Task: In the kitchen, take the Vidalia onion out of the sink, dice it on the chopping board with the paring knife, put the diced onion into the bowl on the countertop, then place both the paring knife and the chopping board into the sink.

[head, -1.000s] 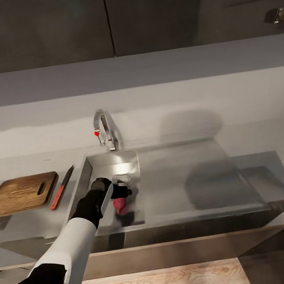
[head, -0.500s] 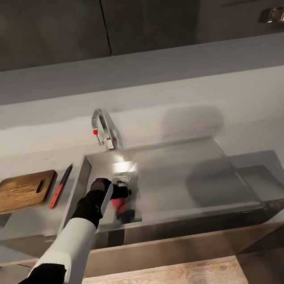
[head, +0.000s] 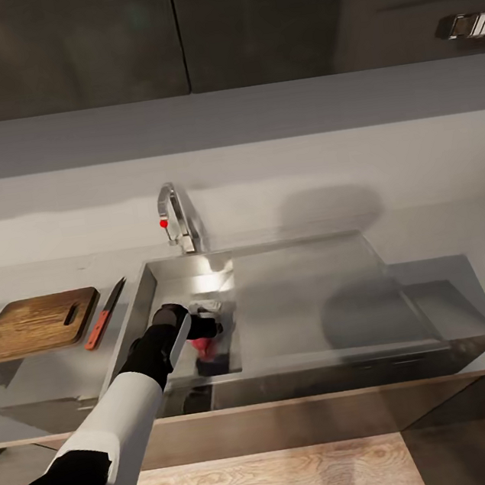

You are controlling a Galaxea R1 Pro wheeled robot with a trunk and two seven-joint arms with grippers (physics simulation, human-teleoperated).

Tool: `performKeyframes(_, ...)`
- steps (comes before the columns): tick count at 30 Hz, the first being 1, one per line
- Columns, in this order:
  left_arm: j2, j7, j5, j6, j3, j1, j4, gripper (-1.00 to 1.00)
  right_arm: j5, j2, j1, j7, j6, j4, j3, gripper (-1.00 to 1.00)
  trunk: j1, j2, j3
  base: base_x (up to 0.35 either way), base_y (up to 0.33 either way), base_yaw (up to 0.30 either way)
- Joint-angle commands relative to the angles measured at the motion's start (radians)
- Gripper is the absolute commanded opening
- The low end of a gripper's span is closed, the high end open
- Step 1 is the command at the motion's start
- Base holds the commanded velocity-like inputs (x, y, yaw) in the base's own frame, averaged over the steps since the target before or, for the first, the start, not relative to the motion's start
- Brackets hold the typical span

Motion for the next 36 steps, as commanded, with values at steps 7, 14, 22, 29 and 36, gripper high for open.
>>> performKeyframes(7,0.001,0.0,0.002,0.004,-0.002,-0.001,0.005,1.0,0.011,0.0,-0.001,-0.005,-0.003,0.001,-0.006,1.0,0.0,-0.001,-0.001,0.0,0.0,0.0)
performKeyframes(14,0.009,0.0,0.002,0.004,-0.001,-0.001,0.005,1.0,0.011,0.0,-0.001,-0.005,-0.003,0.001,-0.006,1.0,0.0,-0.001,-0.005,0.0,0.0,0.0)
performKeyframes(22,0.012,0.0,0.002,0.004,-0.001,-0.001,0.005,1.0,0.011,0.0,-0.001,-0.005,-0.003,0.001,-0.006,1.0,0.0,-0.001,-0.014,0.0,0.0,0.0)
performKeyframes(29,0.012,0.0,0.002,0.004,-0.001,-0.001,0.011,1.0,0.011,0.0,-0.001,-0.005,-0.003,0.001,-0.006,1.0,0.0,-0.001,-0.022,0.0,0.0,0.0)
performKeyframes(36,0.012,0.0,0.002,0.004,-0.001,-0.001,0.013,1.0,0.011,0.0,-0.001,-0.005,-0.003,0.001,-0.006,1.0,0.0,-0.001,-0.024,0.0,0.0,0.0)
